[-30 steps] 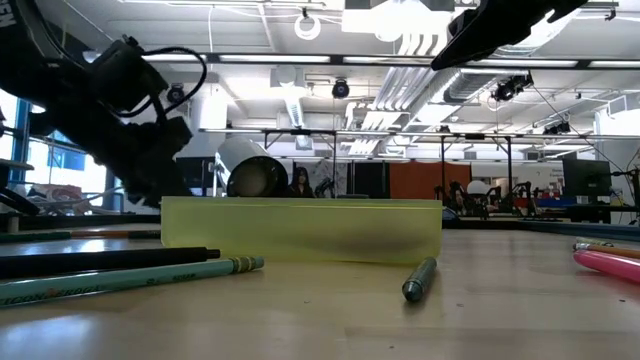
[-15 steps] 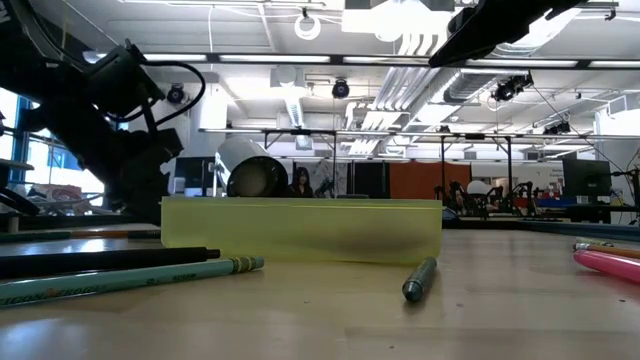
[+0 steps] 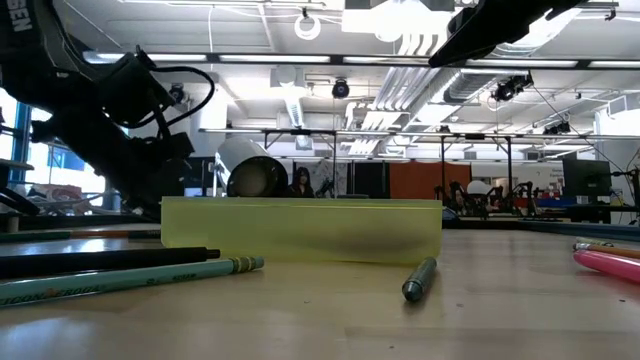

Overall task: Pick & place school supplies into a supply box
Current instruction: Put the top orange pencil into the supply box, then put the top green crayon into the supply box

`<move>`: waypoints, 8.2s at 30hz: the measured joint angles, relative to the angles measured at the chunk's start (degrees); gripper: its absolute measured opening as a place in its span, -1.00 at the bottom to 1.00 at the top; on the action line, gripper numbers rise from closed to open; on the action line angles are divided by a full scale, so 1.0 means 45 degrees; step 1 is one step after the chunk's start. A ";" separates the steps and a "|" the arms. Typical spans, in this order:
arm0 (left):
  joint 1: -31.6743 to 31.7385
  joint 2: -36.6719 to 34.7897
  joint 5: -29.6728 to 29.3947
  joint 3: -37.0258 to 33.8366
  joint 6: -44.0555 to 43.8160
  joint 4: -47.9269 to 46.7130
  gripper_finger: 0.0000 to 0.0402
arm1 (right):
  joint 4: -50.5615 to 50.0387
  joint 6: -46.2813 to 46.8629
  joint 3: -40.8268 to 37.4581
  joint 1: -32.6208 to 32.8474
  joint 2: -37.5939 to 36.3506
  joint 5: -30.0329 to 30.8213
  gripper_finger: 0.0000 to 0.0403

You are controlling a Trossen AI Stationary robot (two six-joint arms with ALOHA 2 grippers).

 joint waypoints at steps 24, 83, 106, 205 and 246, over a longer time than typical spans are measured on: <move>-0.2981 0.1637 -0.3804 0.0039 -0.3426 0.0108 -0.37 | 0.0126 -0.1617 0.0000 -0.0003 0.0001 -0.0006 -0.44; -0.3345 -0.1239 0.0047 0.6153 0.0704 -0.2242 -0.91 | 0.0085 0.0100 0.0005 0.0011 0.0004 -0.2335 -0.44; -0.3619 -0.0313 -0.0772 1.0624 0.1996 -0.6935 -0.49 | -0.0913 0.3206 0.0015 -0.0417 0.1567 -0.2622 -0.44; -0.3619 -0.0328 -0.0646 1.0593 0.1897 -0.7207 -0.64 | -0.6127 2.1276 -0.2040 0.0003 0.6278 0.0077 -0.61; -0.3619 -0.0328 -0.0646 1.0593 0.1894 -0.7055 -0.64 | 0.6722 0.6949 0.0830 0.0335 0.9374 0.0043 -0.94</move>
